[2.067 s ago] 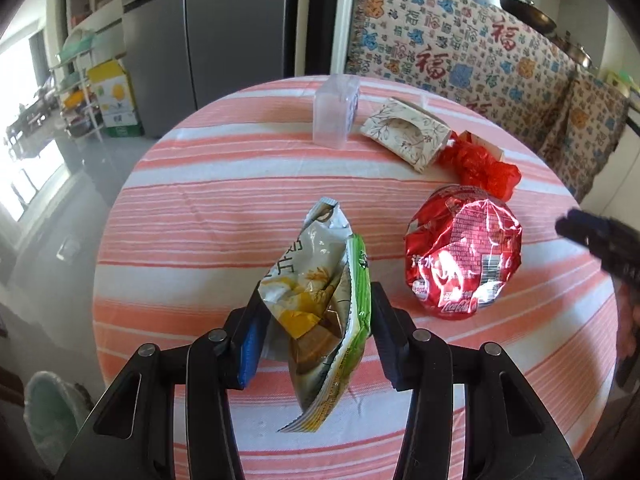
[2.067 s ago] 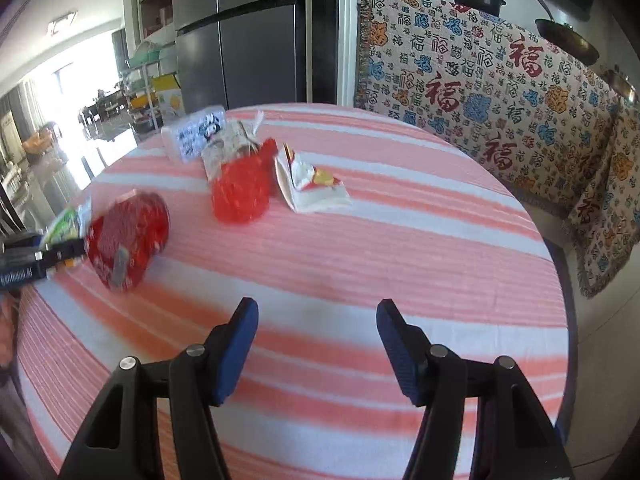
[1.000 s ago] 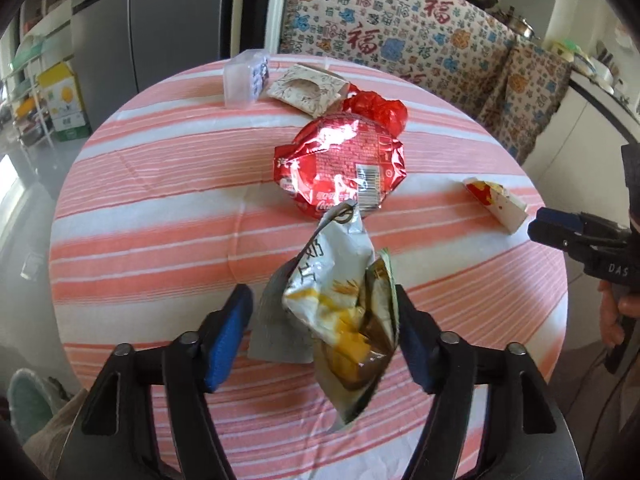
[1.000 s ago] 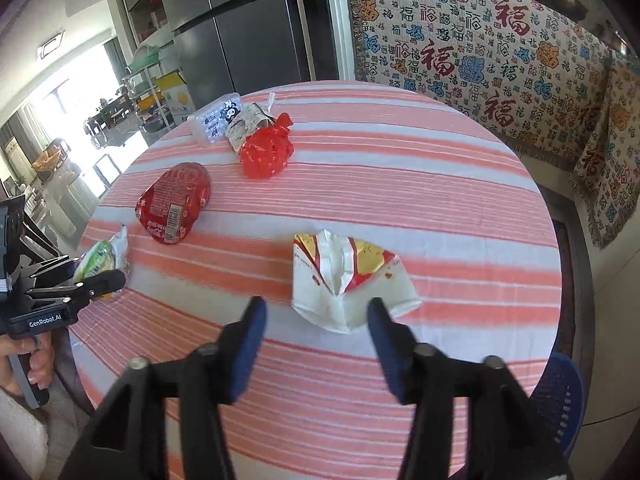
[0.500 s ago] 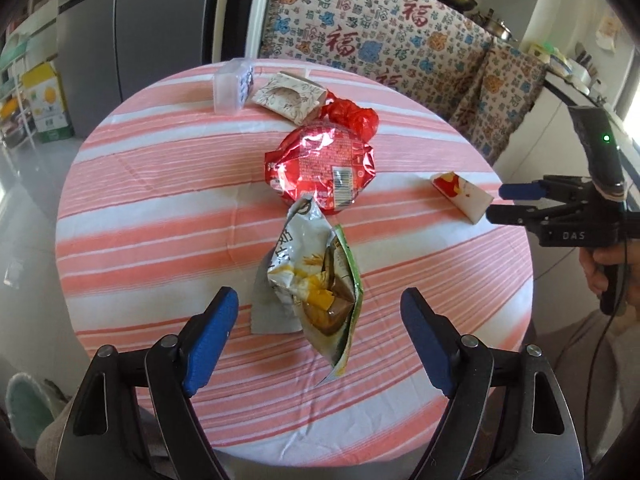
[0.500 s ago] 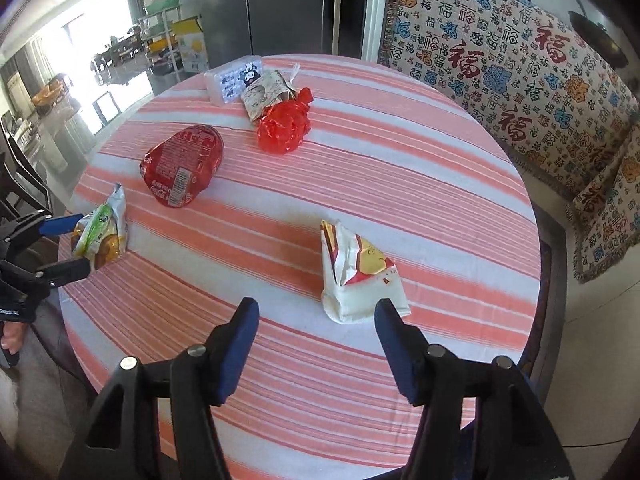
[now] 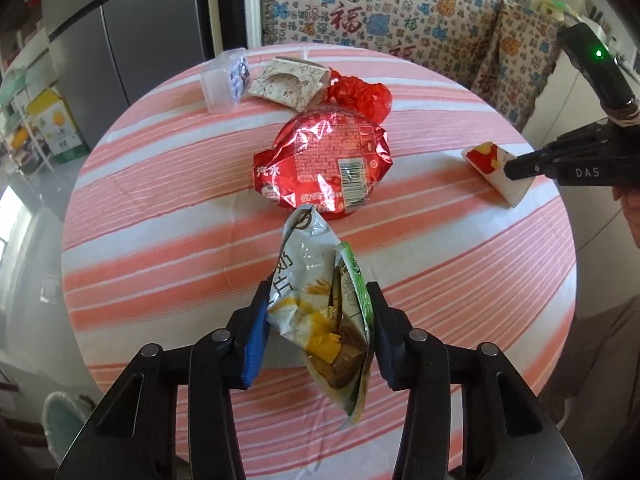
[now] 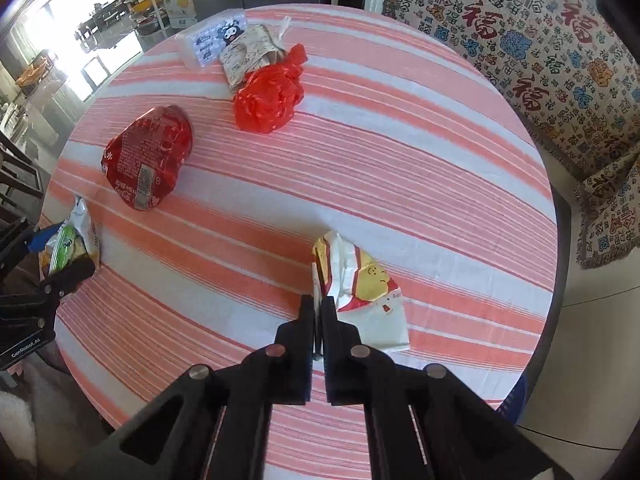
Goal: Collect trash
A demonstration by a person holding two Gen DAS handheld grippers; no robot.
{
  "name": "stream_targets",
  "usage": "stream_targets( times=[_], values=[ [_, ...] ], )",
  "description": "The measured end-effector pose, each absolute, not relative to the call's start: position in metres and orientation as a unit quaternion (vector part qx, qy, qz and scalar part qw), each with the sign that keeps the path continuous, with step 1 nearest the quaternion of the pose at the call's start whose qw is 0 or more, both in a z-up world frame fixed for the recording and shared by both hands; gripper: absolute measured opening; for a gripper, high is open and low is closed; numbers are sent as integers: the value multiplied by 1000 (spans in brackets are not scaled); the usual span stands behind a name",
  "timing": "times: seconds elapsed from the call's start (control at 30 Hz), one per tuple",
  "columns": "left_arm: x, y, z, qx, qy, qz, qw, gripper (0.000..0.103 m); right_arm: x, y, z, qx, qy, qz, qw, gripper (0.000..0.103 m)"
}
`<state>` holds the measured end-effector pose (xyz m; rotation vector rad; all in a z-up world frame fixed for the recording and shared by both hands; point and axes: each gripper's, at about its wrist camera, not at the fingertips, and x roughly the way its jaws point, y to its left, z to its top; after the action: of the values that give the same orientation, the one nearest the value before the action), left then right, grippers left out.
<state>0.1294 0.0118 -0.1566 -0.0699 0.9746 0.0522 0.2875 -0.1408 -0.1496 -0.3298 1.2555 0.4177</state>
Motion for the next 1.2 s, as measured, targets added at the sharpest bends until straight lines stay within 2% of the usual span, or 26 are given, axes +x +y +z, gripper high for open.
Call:
stream_targets(
  times=[0.07, 0.4, 0.73, 1.03, 1.2],
  values=[
    [126, 9, -154, -38, 463, 14, 886, 36, 285, -151, -142, -135, 575, 194, 783, 3],
    [135, -42, -120, -54, 428, -55, 901, 33, 265, -203, -107, -71, 545, 185, 815, 3],
    [170, -106, -110, -50, 424, -108, 898, 30, 251, -283, -100, -18, 533, 137, 835, 3],
    [209, -215, -98, -24, 424, -199, 883, 30, 228, -400, -116, 40, 537, 38, 842, 3],
    [235, -286, -109, -12, 437, -246, 865, 30, 211, -458, -134, 74, 538, -18, 839, 3]
  ],
)
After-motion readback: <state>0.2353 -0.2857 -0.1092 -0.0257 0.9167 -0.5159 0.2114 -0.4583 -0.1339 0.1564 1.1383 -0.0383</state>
